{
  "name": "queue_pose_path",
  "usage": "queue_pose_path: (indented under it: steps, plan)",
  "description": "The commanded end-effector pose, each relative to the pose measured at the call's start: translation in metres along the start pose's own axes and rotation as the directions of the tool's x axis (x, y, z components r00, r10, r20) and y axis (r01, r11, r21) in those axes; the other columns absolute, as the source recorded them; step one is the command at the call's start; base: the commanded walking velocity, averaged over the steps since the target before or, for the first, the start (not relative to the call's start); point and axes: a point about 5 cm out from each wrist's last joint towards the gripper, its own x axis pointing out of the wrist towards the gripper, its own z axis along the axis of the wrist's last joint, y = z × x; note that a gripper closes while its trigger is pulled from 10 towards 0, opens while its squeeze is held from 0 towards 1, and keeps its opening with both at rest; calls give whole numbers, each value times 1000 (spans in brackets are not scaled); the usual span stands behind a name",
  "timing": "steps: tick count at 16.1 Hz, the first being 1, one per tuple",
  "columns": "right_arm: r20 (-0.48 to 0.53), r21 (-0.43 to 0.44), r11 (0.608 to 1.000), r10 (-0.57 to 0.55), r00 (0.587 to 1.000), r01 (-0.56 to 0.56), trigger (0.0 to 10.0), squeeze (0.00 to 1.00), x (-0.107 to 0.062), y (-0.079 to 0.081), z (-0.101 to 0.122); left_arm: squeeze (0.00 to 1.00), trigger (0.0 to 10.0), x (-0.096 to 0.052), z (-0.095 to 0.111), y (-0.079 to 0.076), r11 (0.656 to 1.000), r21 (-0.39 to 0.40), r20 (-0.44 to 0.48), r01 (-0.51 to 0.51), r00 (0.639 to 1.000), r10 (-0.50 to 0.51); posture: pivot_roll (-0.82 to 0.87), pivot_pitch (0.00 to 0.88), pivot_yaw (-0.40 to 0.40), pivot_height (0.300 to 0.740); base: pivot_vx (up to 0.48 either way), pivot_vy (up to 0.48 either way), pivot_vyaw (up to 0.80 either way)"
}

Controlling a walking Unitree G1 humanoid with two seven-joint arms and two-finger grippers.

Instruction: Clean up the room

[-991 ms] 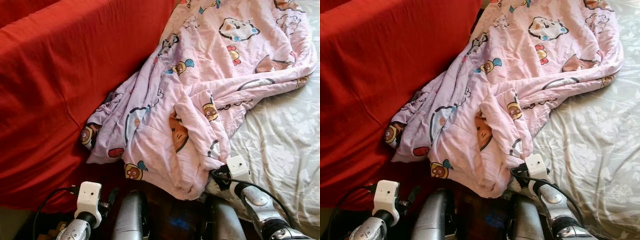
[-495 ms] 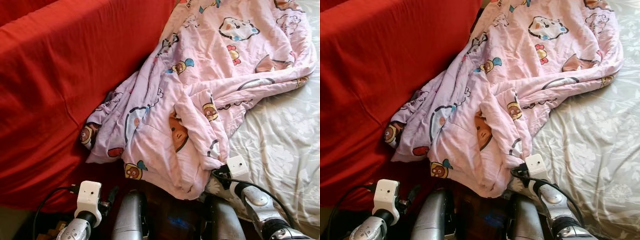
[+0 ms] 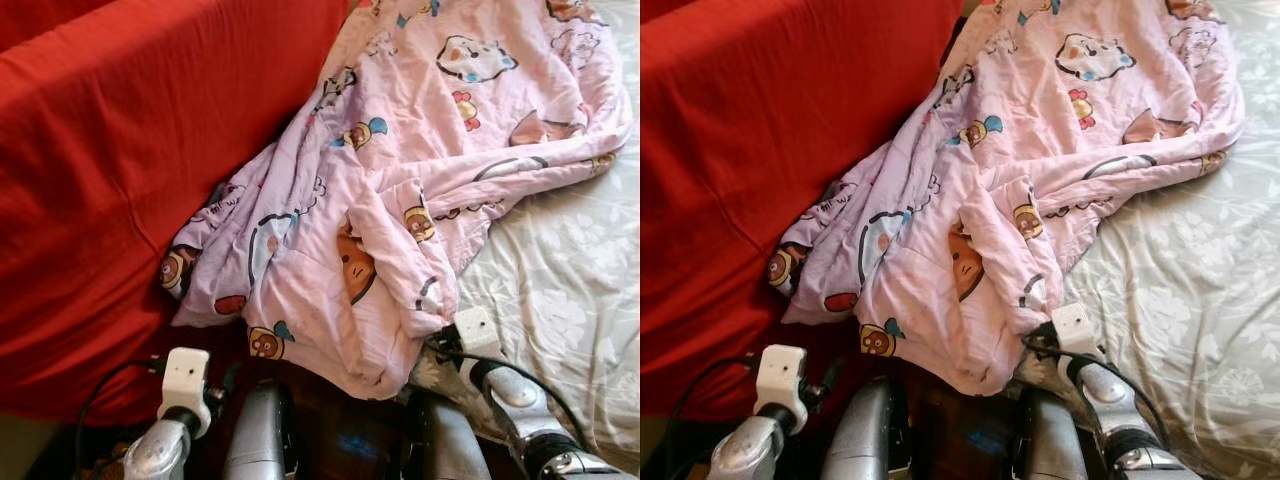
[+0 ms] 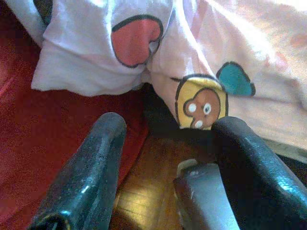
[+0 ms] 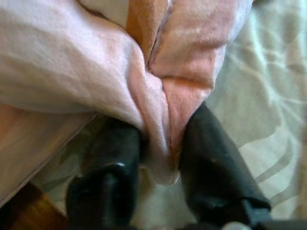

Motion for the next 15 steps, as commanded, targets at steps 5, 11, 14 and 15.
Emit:
queue_pose_path:
  steps: [5, 11, 14, 15]
  plan:
    - [12, 83, 995, -62, 998, 61, 0, 0, -5, -7, -6, 0, 10000, 11, -6, 0, 1000, -17, -25, -13, 1000, 12, 129, 145, 49, 610, 0, 0, 0]
    - [130, 266, 956, -163, 978, 124, 0, 0, -14, -16, -6, 0, 10000, 33, 1, -2, 999, -36, -12, -21, 1000, 21, 79, 58, 41, 610, 0, 0, 0]
    - [162, 350, 924, -221, 962, 153, 0, 0, -19, -15, -10, 0, 10000, 39, 2, -2, 999, -42, -11, -27, 1000, 26, 61, 39, 38, 610, 0, 0, 0]
    - [175, 385, 910, -232, 957, 151, 0, 0, -21, -13, -12, 0, 10000, 41, 3, -2, 999, -45, -10, -29, 1000, 28, 56, 35, 39, 610, 0, 0, 0]
